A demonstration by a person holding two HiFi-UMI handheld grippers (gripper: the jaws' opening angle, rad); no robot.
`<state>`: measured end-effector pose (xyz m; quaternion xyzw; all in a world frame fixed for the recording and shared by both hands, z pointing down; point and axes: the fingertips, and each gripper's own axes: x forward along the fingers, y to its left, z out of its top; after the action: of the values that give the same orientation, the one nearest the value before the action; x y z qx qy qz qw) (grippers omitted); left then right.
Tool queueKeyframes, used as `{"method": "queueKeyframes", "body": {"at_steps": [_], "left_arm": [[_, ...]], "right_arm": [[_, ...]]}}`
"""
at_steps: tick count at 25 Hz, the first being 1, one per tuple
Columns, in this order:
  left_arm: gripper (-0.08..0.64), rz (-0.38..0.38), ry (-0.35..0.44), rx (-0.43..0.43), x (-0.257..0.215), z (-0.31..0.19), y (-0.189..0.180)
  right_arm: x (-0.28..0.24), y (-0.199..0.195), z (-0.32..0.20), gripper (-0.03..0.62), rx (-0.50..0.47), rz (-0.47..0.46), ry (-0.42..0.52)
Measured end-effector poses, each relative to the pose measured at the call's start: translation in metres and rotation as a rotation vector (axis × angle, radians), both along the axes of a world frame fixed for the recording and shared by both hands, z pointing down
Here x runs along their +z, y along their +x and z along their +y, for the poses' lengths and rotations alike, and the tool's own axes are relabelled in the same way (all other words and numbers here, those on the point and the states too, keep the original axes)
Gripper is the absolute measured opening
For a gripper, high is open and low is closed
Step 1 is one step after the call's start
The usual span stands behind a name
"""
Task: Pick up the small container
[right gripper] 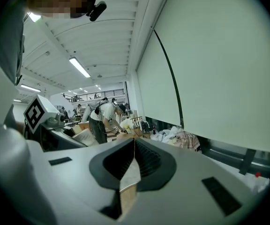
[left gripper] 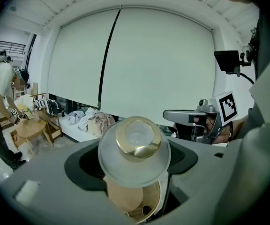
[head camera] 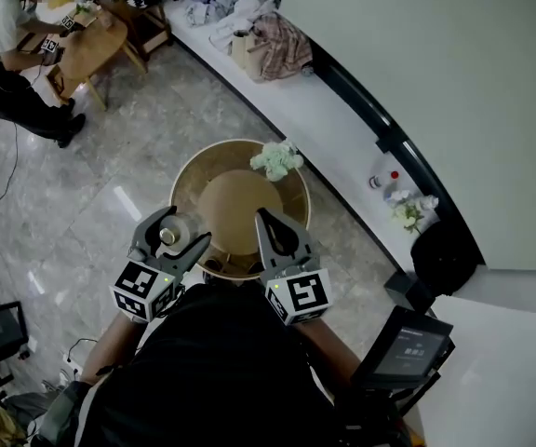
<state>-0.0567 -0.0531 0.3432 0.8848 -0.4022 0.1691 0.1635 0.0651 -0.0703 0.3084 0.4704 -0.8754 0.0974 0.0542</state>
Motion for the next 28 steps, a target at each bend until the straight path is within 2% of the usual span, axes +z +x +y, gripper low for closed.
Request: {"method": "queueKeyframes", "body": {"at_steps": [28], "left_arm": [[0.342, -0.035, -0.012, -0.008, 0.009, 0.015, -0.005]], "right_arm": [[-0.005, -0.011, 0.014, 0.011, -0.055, 0.001, 0.027]]}}
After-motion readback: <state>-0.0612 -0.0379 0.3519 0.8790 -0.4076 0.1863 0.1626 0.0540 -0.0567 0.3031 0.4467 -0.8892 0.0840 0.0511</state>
